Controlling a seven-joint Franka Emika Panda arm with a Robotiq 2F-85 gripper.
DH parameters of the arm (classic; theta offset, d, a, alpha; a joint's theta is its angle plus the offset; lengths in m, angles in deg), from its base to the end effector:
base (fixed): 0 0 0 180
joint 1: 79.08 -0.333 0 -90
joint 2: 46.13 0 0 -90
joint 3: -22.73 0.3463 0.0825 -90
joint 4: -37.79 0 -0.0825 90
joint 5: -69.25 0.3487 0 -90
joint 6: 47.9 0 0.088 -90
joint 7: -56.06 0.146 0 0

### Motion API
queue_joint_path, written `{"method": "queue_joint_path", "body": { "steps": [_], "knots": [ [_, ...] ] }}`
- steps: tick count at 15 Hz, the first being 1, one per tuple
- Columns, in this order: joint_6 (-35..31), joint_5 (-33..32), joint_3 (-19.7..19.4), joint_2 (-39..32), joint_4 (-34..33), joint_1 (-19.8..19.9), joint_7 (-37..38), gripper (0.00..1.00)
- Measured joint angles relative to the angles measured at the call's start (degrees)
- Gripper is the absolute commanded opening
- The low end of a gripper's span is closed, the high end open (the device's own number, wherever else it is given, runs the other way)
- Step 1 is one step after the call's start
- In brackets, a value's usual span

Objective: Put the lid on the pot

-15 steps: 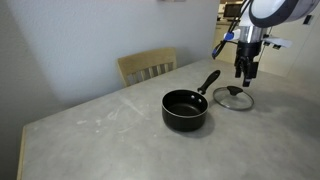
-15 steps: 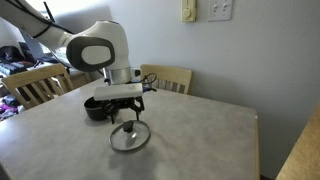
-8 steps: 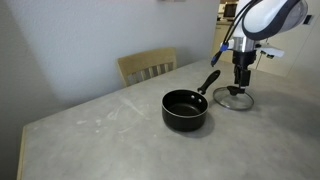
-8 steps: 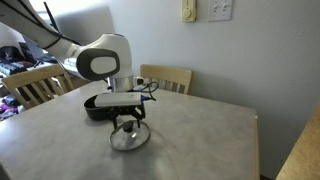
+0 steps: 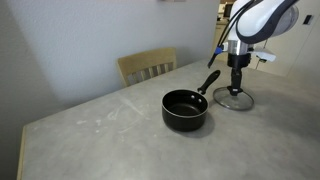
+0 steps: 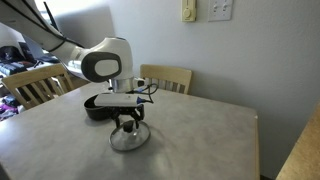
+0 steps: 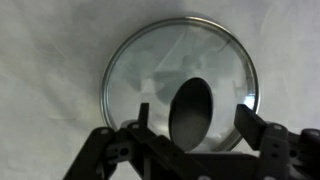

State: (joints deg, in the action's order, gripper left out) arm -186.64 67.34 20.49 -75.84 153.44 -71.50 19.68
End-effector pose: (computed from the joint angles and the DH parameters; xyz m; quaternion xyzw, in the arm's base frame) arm 0.5714 -0.0996 0.1980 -0.9679 -0.2440 0.0609 0.0042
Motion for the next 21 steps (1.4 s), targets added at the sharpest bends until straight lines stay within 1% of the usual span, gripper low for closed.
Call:
{"method": "queue_joint_path", "body": {
  "steps": [3,4,6,7,17,21],
  "knots": [
    [-0.13,0.00,0.33,-0.73,-0.64,0.60,0.44,0.39],
    [-0.23,0.00,0.35,-0.95,-0.81,0.74,0.53,0.30],
    [-0.47,0.00,0.40,-1.09,-0.96,1.05,0.84,0.16],
    [-0.55,0.00,0.42,-1.09,-1.01,1.16,1.04,0.15],
    [-0.54,-0.64,0.42,-0.34,-1.03,2.09,1.20,0.15],
    [1.93,-2.36,0.42,2.30,-1.04,2.20,0.69,0.15]
  ]
}}
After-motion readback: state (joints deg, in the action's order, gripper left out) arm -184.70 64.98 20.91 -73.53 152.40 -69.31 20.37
